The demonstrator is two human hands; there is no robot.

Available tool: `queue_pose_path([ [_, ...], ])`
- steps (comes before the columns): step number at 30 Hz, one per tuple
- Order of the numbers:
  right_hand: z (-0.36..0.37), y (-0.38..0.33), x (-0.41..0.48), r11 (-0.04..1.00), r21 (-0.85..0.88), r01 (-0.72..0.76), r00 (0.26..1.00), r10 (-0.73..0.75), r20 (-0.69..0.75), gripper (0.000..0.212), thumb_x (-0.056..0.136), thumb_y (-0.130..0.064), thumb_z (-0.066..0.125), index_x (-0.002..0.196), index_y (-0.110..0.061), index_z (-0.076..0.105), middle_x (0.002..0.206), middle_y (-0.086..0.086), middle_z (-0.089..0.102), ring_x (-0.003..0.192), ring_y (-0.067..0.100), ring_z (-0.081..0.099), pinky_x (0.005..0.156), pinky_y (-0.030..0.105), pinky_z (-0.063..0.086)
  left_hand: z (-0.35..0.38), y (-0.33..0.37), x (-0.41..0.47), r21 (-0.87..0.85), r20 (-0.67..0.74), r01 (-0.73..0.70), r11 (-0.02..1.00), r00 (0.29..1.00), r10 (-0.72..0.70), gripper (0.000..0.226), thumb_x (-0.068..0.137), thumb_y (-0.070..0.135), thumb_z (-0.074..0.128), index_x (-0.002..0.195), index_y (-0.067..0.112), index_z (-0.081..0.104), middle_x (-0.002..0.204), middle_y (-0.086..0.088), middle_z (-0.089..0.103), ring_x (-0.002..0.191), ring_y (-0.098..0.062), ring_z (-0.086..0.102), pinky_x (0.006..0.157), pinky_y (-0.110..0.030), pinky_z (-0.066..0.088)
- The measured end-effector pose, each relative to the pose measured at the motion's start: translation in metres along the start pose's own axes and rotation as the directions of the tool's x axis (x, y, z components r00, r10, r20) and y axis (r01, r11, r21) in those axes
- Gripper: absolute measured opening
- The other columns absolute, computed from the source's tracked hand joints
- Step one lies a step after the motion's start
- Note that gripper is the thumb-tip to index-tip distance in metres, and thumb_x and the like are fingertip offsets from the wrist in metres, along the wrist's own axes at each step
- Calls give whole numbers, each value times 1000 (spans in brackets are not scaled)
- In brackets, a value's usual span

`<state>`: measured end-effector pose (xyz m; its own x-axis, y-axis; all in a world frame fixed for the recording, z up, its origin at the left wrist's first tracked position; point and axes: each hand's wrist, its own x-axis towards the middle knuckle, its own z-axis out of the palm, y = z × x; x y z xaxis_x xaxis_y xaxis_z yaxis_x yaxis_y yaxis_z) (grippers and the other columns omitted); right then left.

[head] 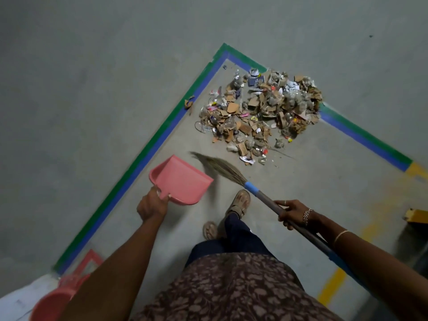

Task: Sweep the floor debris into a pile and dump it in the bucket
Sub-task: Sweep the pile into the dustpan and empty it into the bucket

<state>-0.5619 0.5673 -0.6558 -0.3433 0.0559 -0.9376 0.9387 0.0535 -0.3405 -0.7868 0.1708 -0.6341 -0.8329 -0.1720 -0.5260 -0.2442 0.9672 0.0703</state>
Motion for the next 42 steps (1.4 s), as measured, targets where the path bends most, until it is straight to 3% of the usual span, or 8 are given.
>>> queue_pose_path([
  [6, -14, 31, 14, 996, 14, -93, 985, 94, -146, 65, 82, 11, 59, 144, -2, 44, 77, 18, 64, 46, 22, 53, 45, 29, 47, 32, -6, -33, 18, 1, -25, 1000, 1000, 25, 52, 86, 49, 71, 129, 22, 60, 114, -18, 70, 105, -38, 65, 84, -39, 49],
  [11, -23, 53, 8, 1000, 0, 19, 972, -19, -233, 70, 83, 10, 61, 148, -6, 41, 79, 19, 63, 51, 23, 54, 45, 29, 48, 64, -7, -72, -22, -28, -84, 996, 996, 84, 52, 88, 49, 70, 131, 22, 59, 111, -19, 69, 104, -39, 65, 84, -39, 48],
  [17, -25, 110, -54, 994, 12, 105, 981, -102, -168, 71, 82, 11, 62, 147, -12, 45, 81, 18, 64, 53, 24, 56, 48, 30, 49, 94, -13, -136, -38, -54, -107, 994, 993, 105, 52, 89, 50, 67, 132, 23, 57, 111, -19, 70, 103, -39, 65, 83, -39, 48],
  [24, -35, 165, -93, 999, 26, -23, 994, 25, -105, 65, 84, 10, 59, 143, -13, 46, 82, 19, 63, 52, 24, 55, 47, 30, 45, 128, -7, -201, -10, 7, -110, 994, 994, 110, 45, 88, 50, 67, 124, 25, 60, 107, -17, 71, 100, -39, 66, 81, -39, 48],
  [29, -53, 168, -59, 995, 48, -92, 981, 99, -166, 36, 70, 2, 61, 105, 11, 64, 68, 20, 60, 48, 26, 55, 47, 33, 50, 159, 13, -229, 20, 60, -114, 993, 992, 112, 47, 90, 51, 65, 129, 25, 59, 108, -16, 71, 99, -38, 66, 81, -38, 49],
  [32, -77, 154, -35, 993, 67, -96, 966, 109, -236, 21, 68, 0, 65, 86, 12, 65, 54, 18, 61, 41, 25, 57, 48, 34, 54, 173, 30, -245, 18, 67, -108, 994, 992, 106, 46, 94, 51, 60, 130, 23, 59, 108, -15, 71, 98, -37, 67, 78, -37, 47],
  [35, -107, 126, -22, 997, 74, -11, 963, 30, -266, 8, 78, 9, 60, 86, 10, 62, 55, 17, 56, 34, 20, 52, 38, 25, 45, 182, 49, -260, 32, 48, -106, 994, 993, 104, 48, 95, 53, 58, 131, 22, 59, 106, -13, 71, 96, -36, 67, 77, -36, 48],
  [42, -169, 92, 0, 950, 279, 137, 961, -59, -270, 21, 82, 12, 54, 103, 10, 57, 68, 15, 52, 37, 18, 47, 37, 23, 44, 200, 114, -289, 23, 27, -61, 998, 998, 60, 48, 94, 56, 56, 129, 24, 58, 102, -10, 72, 92, -34, 68, 76, -35, 49],
])
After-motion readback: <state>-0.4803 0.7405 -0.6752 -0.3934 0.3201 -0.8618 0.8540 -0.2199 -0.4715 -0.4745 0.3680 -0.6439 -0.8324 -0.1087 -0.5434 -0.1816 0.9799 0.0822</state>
